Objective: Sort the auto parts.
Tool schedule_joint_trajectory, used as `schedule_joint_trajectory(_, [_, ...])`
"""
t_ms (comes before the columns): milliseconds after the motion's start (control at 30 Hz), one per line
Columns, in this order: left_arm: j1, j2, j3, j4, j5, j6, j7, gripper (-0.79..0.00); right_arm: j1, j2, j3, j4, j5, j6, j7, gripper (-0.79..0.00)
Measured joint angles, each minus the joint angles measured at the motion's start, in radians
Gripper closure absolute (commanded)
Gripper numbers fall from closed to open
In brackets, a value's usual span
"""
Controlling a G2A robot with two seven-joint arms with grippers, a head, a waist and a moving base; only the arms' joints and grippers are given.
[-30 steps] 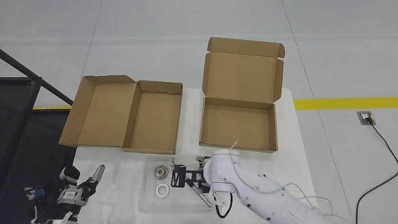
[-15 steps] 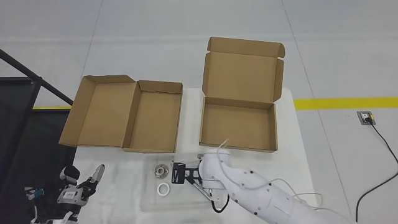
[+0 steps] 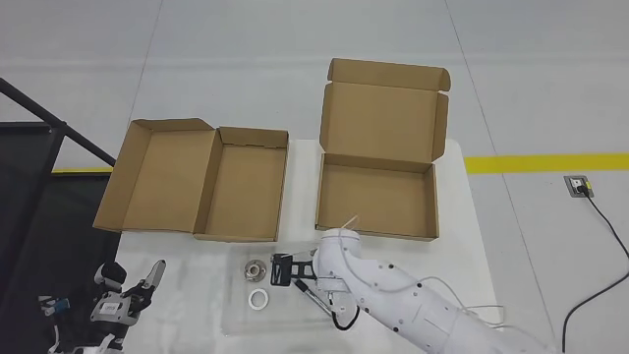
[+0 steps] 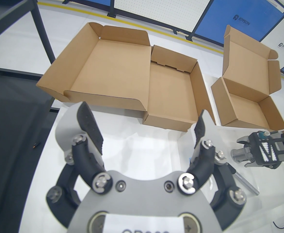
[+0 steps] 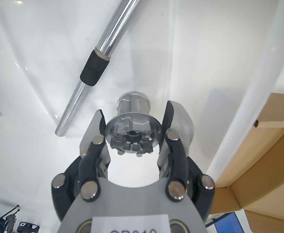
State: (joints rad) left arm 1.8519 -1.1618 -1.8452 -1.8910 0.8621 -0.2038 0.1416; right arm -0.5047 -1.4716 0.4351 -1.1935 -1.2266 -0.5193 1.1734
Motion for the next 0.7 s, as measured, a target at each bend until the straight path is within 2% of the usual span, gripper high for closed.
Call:
schedule_joint_trajectory(33, [0.0, 0.0, 0.0, 0.0, 0.0, 0.0, 0.0, -0.785, -0.002, -0.001, 0.001, 0.0, -0.004, 0.008, 0.004, -0.095])
schedule_joint_trajectory(67, [0.0, 0.0, 0.0, 0.0, 0.0, 0.0, 0.0, -0.785, -0.004, -0.002, 0.004, -0.001, -0.008, 0.017, 0.006, 0.0])
schedule_joint_trajectory(233, [0.0, 0.0, 0.0, 0.0, 0.0, 0.0, 0.0, -0.785, -0.03, 0.007, 0.019, -0.067, -0.039, 0.009, -0.001, 0.0])
schedule_joint_trajectory(433, [0.0, 0.0, 0.0, 0.0, 0.0, 0.0, 0.0, -0.785, -0.123, 0.064, 0.105, -0.327, -0.09, -0.007, 0.083, 0.0])
schedule_joint_trajectory(567, [0.0, 0.0, 0.0, 0.0, 0.0, 0.0, 0.0, -0.785, -0.212, 0.125, 0.233, -0.563, -0.106, -0.004, 0.125, 0.0])
schedule_joint_trajectory(700, [0.0, 0.0, 0.0, 0.0, 0.0, 0.0, 0.0, -0.785, -0.261, 0.171, 0.386, -0.699, -0.086, 0.028, 0.155, 0.0])
